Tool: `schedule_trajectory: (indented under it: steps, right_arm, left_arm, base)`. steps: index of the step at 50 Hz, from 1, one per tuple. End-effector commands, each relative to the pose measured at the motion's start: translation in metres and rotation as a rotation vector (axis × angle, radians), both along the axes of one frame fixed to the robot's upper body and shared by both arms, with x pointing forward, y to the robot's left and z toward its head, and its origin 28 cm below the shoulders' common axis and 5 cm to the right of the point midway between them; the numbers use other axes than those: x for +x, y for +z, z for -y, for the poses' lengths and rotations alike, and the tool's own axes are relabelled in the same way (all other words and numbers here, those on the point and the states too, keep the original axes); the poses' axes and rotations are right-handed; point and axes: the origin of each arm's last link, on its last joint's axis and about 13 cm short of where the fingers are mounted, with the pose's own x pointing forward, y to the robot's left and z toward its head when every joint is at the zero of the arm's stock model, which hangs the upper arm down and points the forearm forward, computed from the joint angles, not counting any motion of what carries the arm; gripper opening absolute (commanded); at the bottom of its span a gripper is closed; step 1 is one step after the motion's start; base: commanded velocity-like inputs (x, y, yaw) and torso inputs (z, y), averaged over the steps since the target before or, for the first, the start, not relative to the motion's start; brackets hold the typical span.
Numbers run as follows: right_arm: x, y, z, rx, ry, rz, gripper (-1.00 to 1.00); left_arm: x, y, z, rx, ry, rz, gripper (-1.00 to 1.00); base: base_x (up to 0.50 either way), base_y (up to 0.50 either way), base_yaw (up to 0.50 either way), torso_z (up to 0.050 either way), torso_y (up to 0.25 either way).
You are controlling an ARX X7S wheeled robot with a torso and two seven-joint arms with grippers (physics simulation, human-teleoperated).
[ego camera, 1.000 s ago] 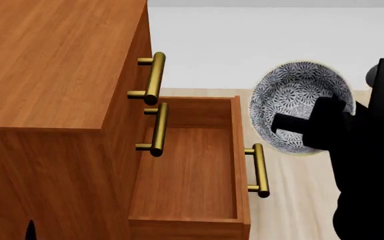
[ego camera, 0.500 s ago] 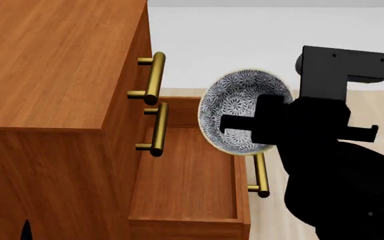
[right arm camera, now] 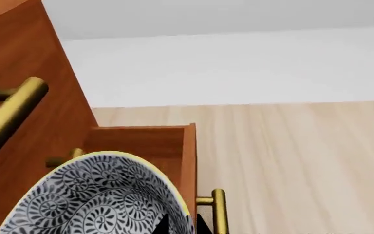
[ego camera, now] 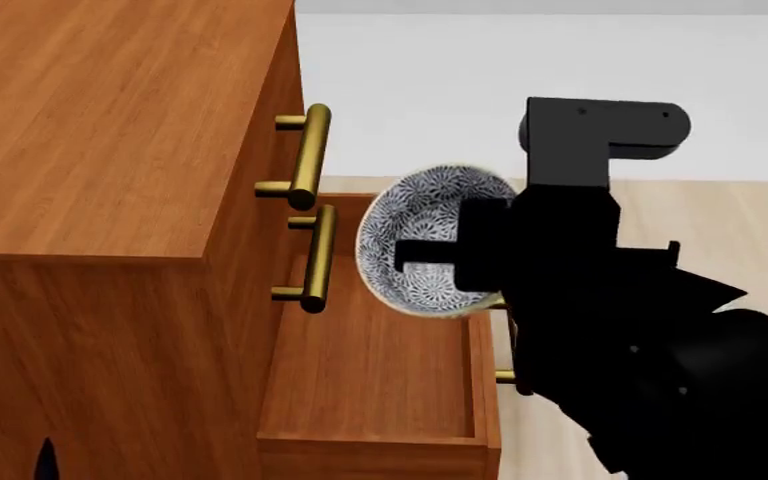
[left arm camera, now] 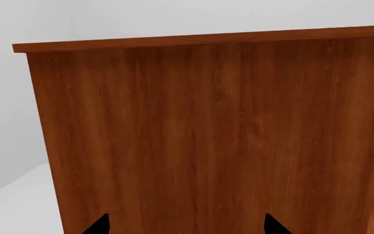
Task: Put the bowl in the bottom drawer of the cabinet.
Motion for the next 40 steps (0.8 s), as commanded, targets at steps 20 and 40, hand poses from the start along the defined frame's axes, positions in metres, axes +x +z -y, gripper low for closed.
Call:
schedule_trajectory:
  steps: [20,40]
  right_arm:
    - [0.039,-0.029,-0.012,-0.042,0.009,-0.078,-1.0]
    - [0.051,-0.045,-0.018,-0.046,0.026,-0.111,-1.0]
  left_arm:
    - [0.0,0.0,-0.001,-0.003,0.007,0.002,1.0]
    - [-0.001,-0.002,-0.001,-0.006,0.009,-0.003,1.0]
  base:
    - [0.0,0.0,0.0,0.0,0.001]
    - [0.0,0.0,0.0,0.0,0.001]
